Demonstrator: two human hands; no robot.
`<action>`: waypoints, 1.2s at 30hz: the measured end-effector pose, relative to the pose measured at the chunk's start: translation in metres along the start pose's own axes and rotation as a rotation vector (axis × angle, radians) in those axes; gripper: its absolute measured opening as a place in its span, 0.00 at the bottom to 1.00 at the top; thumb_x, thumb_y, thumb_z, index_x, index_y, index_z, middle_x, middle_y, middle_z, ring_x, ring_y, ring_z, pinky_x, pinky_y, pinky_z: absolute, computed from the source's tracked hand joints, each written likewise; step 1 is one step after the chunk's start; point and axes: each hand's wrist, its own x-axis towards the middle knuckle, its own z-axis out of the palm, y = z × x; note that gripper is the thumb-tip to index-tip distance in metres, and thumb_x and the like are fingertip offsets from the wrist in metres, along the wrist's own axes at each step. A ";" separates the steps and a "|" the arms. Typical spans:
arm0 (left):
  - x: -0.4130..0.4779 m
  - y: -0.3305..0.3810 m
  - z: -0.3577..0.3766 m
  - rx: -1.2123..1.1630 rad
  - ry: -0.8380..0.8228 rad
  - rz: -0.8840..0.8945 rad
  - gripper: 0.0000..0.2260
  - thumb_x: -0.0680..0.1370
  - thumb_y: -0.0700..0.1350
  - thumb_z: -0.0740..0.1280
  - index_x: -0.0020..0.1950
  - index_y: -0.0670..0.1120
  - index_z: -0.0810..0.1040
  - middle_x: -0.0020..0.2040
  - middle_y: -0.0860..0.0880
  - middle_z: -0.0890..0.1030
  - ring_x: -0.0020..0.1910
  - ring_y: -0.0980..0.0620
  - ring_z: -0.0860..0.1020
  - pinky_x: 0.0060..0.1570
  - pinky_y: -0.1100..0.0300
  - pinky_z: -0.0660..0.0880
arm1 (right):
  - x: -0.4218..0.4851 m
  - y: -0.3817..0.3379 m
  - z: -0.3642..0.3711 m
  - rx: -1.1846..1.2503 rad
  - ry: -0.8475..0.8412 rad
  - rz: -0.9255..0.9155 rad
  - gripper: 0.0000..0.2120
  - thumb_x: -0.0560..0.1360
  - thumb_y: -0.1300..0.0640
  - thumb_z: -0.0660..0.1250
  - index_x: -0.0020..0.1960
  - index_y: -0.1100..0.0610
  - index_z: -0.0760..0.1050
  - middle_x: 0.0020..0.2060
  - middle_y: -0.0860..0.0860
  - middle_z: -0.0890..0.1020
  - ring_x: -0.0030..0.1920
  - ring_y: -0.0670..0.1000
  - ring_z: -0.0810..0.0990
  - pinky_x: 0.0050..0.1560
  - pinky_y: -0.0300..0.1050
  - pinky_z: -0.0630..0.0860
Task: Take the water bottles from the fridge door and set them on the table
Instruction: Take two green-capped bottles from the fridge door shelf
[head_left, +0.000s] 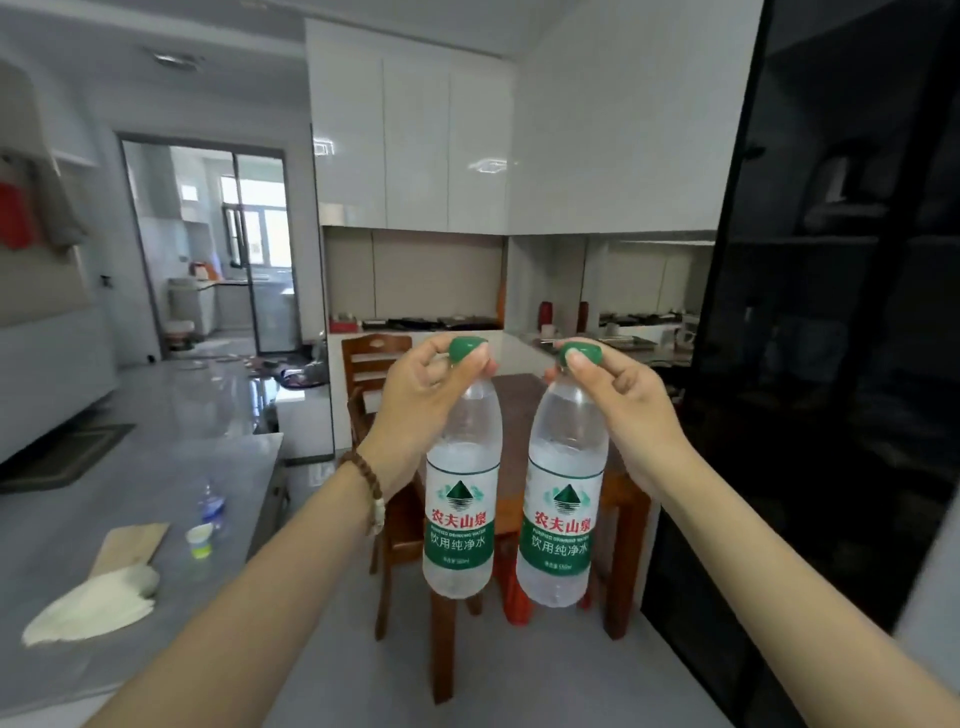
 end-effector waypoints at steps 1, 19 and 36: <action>0.015 -0.015 -0.004 0.013 0.011 -0.010 0.09 0.75 0.47 0.66 0.54 0.46 0.77 0.46 0.50 0.84 0.44 0.63 0.82 0.39 0.76 0.73 | 0.018 0.017 0.003 0.008 -0.019 0.002 0.09 0.76 0.58 0.65 0.55 0.55 0.78 0.38 0.47 0.86 0.44 0.43 0.84 0.46 0.33 0.77; 0.320 -0.300 -0.052 0.072 0.037 -0.163 0.09 0.73 0.49 0.69 0.52 0.51 0.77 0.47 0.51 0.84 0.50 0.55 0.81 0.50 0.65 0.75 | 0.337 0.313 0.021 0.016 -0.204 0.148 0.10 0.74 0.59 0.67 0.55 0.58 0.72 0.43 0.48 0.85 0.46 0.43 0.82 0.48 0.34 0.76; 0.494 -0.576 -0.087 0.028 -0.001 -0.391 0.08 0.75 0.37 0.67 0.49 0.47 0.72 0.51 0.47 0.81 0.48 0.56 0.79 0.47 0.69 0.76 | 0.518 0.580 0.050 0.037 -0.277 0.408 0.11 0.71 0.67 0.69 0.51 0.57 0.75 0.48 0.52 0.83 0.44 0.43 0.82 0.48 0.36 0.78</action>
